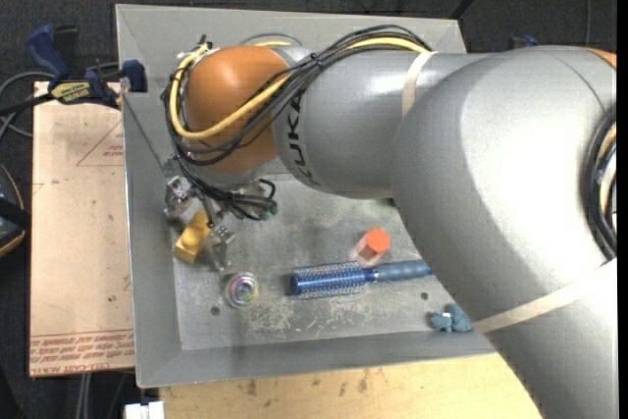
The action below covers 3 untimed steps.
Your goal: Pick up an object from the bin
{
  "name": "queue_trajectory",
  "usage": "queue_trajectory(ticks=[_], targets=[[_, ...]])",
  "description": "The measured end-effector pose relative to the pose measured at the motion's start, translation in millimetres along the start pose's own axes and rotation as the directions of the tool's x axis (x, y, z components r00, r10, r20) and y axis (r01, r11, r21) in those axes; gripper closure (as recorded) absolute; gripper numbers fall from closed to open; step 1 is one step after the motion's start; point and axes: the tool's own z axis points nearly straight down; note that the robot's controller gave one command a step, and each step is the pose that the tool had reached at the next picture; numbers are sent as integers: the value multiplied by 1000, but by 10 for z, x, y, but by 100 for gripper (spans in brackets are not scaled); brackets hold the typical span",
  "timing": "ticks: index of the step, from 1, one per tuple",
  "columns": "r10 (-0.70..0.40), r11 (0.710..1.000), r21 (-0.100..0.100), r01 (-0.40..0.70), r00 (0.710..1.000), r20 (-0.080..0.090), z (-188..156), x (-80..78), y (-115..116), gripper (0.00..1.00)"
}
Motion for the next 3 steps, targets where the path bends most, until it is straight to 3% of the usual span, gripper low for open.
queue_trajectory(ticks=[1, 2, 3], targets=[[4, 1000, -2, -4, 1000, -2, -15, -9, -11, 0], [4, 1000, -1, -4, 1000, -3, -37, -16, -18, 100], [6, 1000, -1, -6, 1000, 2, -456, -41, -21, 100]])
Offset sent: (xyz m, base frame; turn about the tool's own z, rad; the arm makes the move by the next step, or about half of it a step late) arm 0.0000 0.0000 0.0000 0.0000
